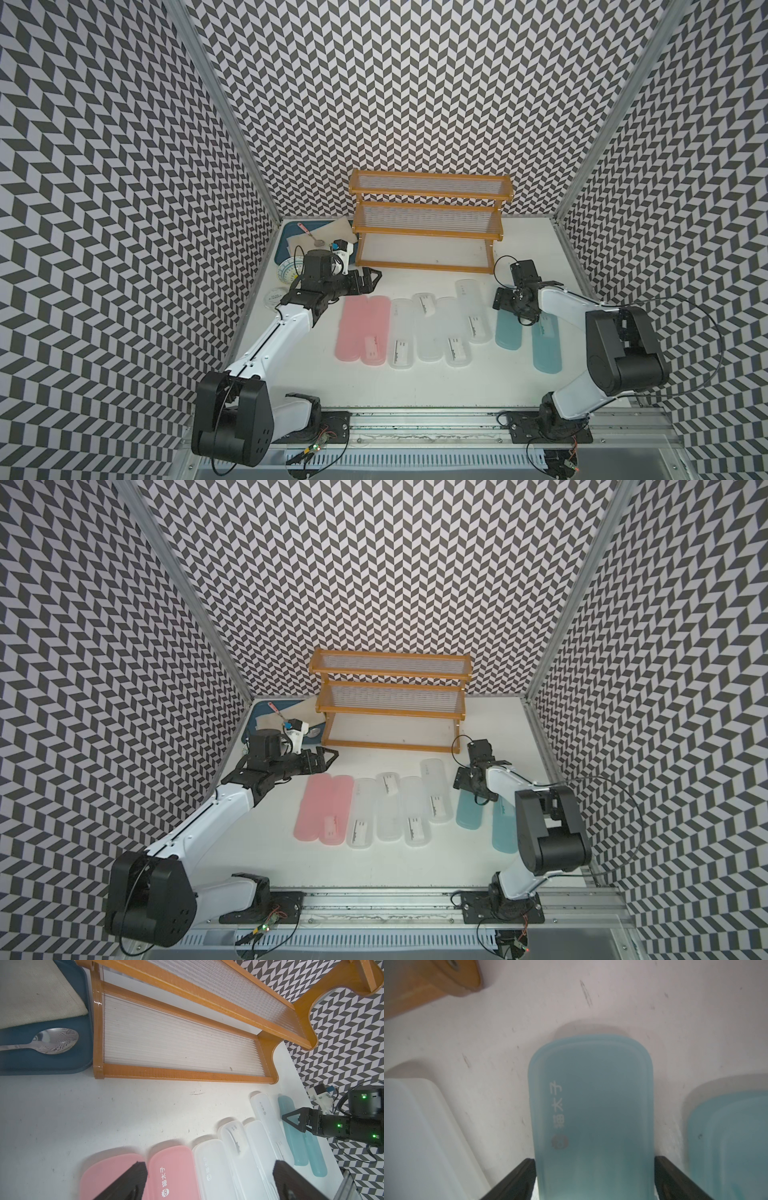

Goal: Place the pencil cases on the shelf according to color
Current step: Adjust the pencil case at the center of the board, then place the pencil case on the shelf.

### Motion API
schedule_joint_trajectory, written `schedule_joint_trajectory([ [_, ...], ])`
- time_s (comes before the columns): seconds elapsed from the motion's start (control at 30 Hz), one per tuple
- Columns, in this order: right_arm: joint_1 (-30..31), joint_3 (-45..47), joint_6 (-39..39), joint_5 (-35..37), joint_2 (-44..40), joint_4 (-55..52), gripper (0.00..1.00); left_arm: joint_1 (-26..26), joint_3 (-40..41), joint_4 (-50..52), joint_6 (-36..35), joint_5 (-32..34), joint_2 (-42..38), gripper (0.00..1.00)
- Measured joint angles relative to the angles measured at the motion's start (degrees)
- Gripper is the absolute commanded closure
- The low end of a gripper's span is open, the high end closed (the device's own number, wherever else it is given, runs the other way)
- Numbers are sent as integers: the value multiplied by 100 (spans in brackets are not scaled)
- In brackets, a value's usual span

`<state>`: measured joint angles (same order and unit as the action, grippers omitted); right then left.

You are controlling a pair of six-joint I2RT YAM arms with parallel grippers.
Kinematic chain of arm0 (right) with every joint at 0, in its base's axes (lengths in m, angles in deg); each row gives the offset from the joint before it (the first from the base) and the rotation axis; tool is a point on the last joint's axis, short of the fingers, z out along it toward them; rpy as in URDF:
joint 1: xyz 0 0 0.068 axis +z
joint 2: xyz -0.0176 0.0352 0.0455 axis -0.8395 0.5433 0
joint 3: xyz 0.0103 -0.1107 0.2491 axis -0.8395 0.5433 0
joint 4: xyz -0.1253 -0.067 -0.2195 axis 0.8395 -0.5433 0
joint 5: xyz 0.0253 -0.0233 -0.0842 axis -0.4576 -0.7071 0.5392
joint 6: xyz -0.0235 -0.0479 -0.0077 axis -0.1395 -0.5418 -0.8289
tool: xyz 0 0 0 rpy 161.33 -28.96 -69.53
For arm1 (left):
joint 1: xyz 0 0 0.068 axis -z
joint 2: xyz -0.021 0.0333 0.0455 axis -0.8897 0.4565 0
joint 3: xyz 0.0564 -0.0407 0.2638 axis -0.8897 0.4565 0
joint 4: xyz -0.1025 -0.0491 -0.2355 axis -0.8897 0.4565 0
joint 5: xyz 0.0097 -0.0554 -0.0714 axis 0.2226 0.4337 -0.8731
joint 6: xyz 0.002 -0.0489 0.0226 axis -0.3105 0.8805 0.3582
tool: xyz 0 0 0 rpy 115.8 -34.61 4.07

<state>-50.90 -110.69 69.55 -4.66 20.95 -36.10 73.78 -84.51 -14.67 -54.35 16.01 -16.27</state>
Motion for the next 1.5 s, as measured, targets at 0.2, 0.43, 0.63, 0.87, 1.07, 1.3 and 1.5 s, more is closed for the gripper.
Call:
schedule_joint_trajectory([
  [0.2,74,365,208,-24,-474,-68,0,109,-2,-4,0,2,179,0],
  [0.43,540,621,466,-52,-1073,-367,0,107,-15,31,-2,-15,304,0],
  [0.63,1014,704,817,160,-1106,-693,1,107,-15,31,-4,2,160,1],
  [0.87,1139,817,1156,295,-1281,-881,0,107,-15,28,2,-66,116,0],
  [1.07,1165,872,1314,376,-1279,-992,0,107,-15,20,7,-175,52,0],
  [1.3,1169,1038,1392,387,-1128,-839,6,107,-15,-13,22,-315,52,1],
  [1.5,1182,1045,1346,433,-1106,-723,26,107,-15,-17,22,-363,50,0],
])
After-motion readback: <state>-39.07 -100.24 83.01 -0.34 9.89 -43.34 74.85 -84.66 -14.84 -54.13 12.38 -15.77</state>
